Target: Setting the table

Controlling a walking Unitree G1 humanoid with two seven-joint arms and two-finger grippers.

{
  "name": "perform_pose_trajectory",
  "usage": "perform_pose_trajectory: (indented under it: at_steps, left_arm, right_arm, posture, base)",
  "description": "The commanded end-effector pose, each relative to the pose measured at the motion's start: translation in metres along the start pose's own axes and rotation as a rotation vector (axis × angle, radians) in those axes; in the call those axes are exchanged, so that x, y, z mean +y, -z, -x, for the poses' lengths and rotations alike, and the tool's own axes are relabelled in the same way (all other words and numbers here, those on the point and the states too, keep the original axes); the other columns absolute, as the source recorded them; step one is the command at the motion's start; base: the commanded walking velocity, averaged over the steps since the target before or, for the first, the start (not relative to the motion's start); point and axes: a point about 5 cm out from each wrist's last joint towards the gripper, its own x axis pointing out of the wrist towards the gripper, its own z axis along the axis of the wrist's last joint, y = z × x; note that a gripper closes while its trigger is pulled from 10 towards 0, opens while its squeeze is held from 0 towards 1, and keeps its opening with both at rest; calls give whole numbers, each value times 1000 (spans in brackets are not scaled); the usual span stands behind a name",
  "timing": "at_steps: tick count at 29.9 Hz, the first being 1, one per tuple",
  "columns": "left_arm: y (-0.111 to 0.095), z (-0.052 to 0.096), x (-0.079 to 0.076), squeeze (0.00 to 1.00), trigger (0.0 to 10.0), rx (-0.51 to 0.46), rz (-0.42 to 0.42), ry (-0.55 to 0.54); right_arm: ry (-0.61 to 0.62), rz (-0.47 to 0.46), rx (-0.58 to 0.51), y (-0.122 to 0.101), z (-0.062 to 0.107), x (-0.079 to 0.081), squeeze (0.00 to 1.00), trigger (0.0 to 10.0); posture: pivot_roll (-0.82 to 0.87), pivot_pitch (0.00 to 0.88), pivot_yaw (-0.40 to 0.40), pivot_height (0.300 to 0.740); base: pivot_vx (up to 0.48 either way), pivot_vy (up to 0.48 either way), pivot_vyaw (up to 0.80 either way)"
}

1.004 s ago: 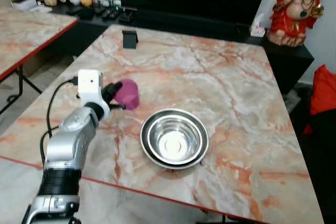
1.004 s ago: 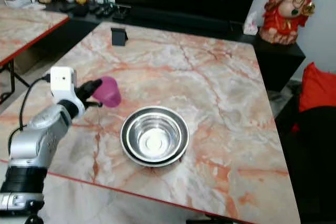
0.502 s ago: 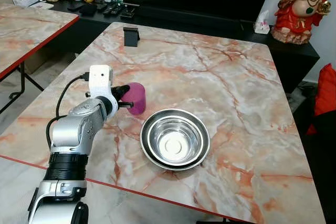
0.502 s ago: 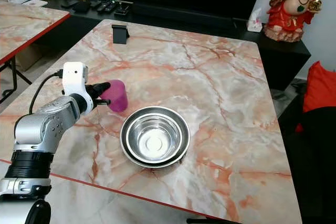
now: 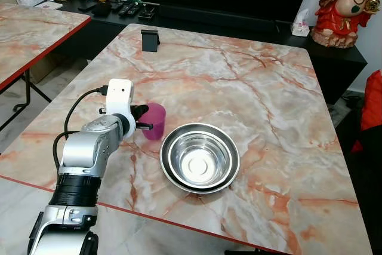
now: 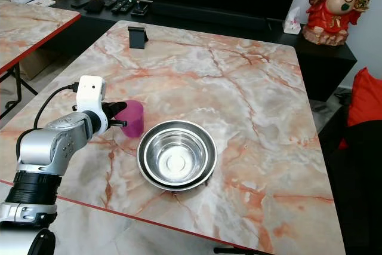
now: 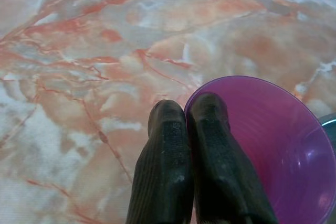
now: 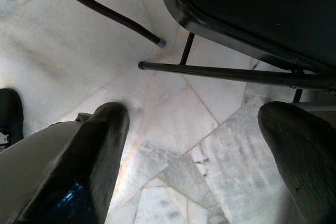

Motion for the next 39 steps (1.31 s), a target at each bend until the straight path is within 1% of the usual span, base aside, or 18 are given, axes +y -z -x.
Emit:
perform_pose_trajectory:
  at_steps: [1, 11, 12, 14, 20, 21, 22, 24, 25, 26, 27, 35, 36, 37, 38, 39]
  left_arm:
    - [-1, 1, -3, 0, 10000, 2, -17, 8]
    - [2, 0, -4, 0, 10000, 9, -14, 4]
    - [2, 0, -5, 12, 10000, 11, -14, 4]
    - [3, 0, -5, 173, 10000, 12, -12, 7]
    - [4, 0, -4, 184, 10000, 14, -12, 0]
    - [4, 0, -4, 208, 10000, 14, -12, 0]
    - [4, 0, -5, 318, 10000, 14, -11, 0]
    - [4, 0, -5, 322, 10000, 14, -9, 1]
    - [5, 0, -6, 424, 10000, 14, -8, 1]
    - [5, 0, -6, 424, 10000, 14, -8, 1]
    - [5, -1, -6, 463, 10000, 14, -7, 1]
    - [1, -1, -6, 467, 10000, 2, -4, -5]
    - [1, -1, -6, 522, 10000, 0, -4, -7]
    - [1, -1, -6, 522, 10000, 0, -4, -7]
    - [0, -1, -5, 600, 10000, -3, -2, -11]
    - [0, -1, -5, 600, 10000, -5, -1, -13]
  right_arm:
    - [5, 5, 3, 0, 0, -1, 0, 10000]
    - [7, 4, 4, 1, 0, -2, 0, 10000]
    - [7, 4, 4, 1, 0, -2, 0, 10000]
    - [8, 4, 5, 1, 0, -2, 0, 10000]
    - [10, 4, 5, 1, 0, -2, 0, 10000]
    - [9, 6, 6, 1, 0, -2, 0, 10000]
    - [10, 5, 6, 1, 0, -3, 0, 10000]
    - [10, 4, 6, 1, 0, -3, 0, 10000]
    - [11, 2, 6, 1, 0, -3, 0, 10000]
    - [11, 2, 6, 1, 0, -3, 0, 10000]
    - [11, 1, 6, 1, 0, -3, 0, 10000]
    - [11, 2, 5, 0, 0, -3, 0, 10000]
    - [11, 1, 5, 0, 0, -3, 0, 10000]
    - [11, 1, 5, 0, 0, -3, 0, 10000]
    - [11, 1, 5, 0, 0, -3, 0, 10000]
    - [12, 0, 5, 0, 0, -3, 0, 10000]
  posture:
    - [85, 0, -58, 740]
    - [87, 0, -62, 740]
    - [85, 0, -62, 740]
    - [85, 0, -63, 740]
    - [87, 0, -64, 740]
    - [86, 0, -64, 740]
    - [86, 0, -63, 740]
    - [86, 0, -63, 740]
    - [83, 0, -63, 740]
    - [83, 0, -63, 740]
    - [84, 0, -64, 740]
    - [84, 0, -64, 740]
    - [84, 0, -64, 740]
    - [84, 0, -64, 740]
    - [86, 0, -66, 740]
    - [86, 0, -66, 740]
  base:
    - [0, 0, 0]
    - [0, 0, 0]
    - [0, 0, 0]
    - [0, 0, 0]
    - [0, 0, 0]
    - [0, 0, 0]
    - [0, 0, 0]
    - [0, 0, 0]
    - [0, 0, 0]
    - [0, 0, 0]
    - [0, 0, 0]
    - [0, 0, 0]
    - [0, 0, 0]
    - [0, 0, 0]
    - [0, 0, 0]
    - [0, 0, 0]
